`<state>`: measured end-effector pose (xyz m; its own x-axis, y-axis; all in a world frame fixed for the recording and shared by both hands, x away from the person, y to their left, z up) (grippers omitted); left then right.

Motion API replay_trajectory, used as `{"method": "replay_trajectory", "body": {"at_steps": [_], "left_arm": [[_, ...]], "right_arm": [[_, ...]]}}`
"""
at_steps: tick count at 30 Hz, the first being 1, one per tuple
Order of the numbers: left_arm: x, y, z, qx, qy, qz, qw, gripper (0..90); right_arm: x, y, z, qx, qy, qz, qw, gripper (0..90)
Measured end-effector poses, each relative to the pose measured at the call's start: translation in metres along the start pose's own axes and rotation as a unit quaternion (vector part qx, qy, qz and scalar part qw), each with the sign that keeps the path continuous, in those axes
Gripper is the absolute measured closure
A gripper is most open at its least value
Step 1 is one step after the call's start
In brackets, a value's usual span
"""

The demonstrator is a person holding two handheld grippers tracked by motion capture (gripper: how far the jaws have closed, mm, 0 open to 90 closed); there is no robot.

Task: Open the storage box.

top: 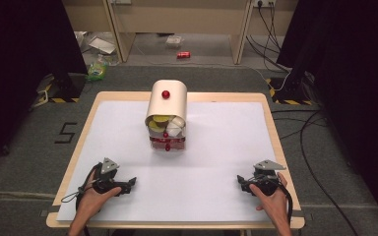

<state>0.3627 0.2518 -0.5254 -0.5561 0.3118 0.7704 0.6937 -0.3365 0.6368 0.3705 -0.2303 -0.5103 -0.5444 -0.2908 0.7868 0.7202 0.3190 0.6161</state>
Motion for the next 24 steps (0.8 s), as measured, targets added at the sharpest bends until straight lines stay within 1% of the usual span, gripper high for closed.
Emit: {"method": "replay_trajectory", "body": {"at_steps": [1, 3, 4, 6, 9, 12, 14, 15, 16, 19, 22, 24], "left_arm": [[0.000, 0.000, 0.000, 0.000, 0.000, 0.000, 1.0000, 5.3], [0.000, 0.000, 0.000, 0.000, 0.000, 0.000, 1.0000, 5.3], [0.000, 0.000, 0.000, 0.000, 0.000, 0.000, 1.0000, 5.3], [0.000, 0.000, 0.000, 0.000, 0.000, 0.000, 1.0000, 5.3], [0.000, 0.000, 0.000, 0.000, 0.000, 0.000, 1.0000, 5.3], [0.000, 0.000, 0.000, 0.000, 0.000, 0.000, 1.0000, 5.3], [0.000, 0.000, 0.000, -0.001, 0.001, 0.000, 1.0000, 5.3], [0.000, 0.000, 0.000, 0.000, 0.001, 0.000, 1.0000, 5.3], [0.000, 0.000, 0.000, -0.001, 0.001, 0.000, 1.0000, 5.3], [0.000, 0.000, 0.000, 0.000, 0.000, 0.000, 1.0000, 5.3], [0.000, 0.000, 0.000, 0.000, 0.000, 0.000, 1.0000, 5.3], [0.000, 0.000, 0.000, 0.000, 0.000, 0.000, 1.0000, 5.3]], "right_arm": [[0.001, 0.001, 0.001, -0.002, 0.001, -0.006, 1.0000, 12.8], [0.004, 0.004, 0.003, -0.001, -0.002, -0.019, 0.9998, 19.1], [0.004, 0.004, 0.003, -0.001, -0.002, -0.019, 0.9998, 19.1], [0.008, 0.011, 0.011, 0.007, 0.005, -0.040, 0.9992, 16.8], [0.009, 0.016, 0.018, 0.015, 0.011, -0.051, 0.9985, 15.4], [0.011, 0.025, 0.029, 0.025, 0.016, -0.062, 0.9976, 16.1], [0.011, 0.027, 0.031, 0.027, 0.018, -0.064, 0.9974, 16.6], [0.011, 0.033, 0.038, 0.028, 0.025, -0.073, 0.9966, 18.1], [0.011, 0.036, 0.042, 0.027, 0.029, -0.077, 0.9963, 18.1], [0.010, 0.045, 0.051, 0.032, 0.037, -0.084, 0.9953, 18.8], [0.009, 0.055, 0.061, 0.045, 0.048, -0.089, 0.9939, 19.8], [0.008, 0.058, 0.064, 0.046, 0.050, -0.089, 0.9937, 20.2]]}}
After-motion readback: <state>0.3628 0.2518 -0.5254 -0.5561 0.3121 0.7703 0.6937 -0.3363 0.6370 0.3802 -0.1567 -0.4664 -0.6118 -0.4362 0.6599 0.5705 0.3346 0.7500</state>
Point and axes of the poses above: each handheld gripper's, and its own axes: x roughly backward along the jaws, y roughly out of its top, z roughly to its left, the point moved 3 cm from there along -x, roughly forward along the jaws, and after that the axes turned 8 degrees about z, right-handed, at the moved point
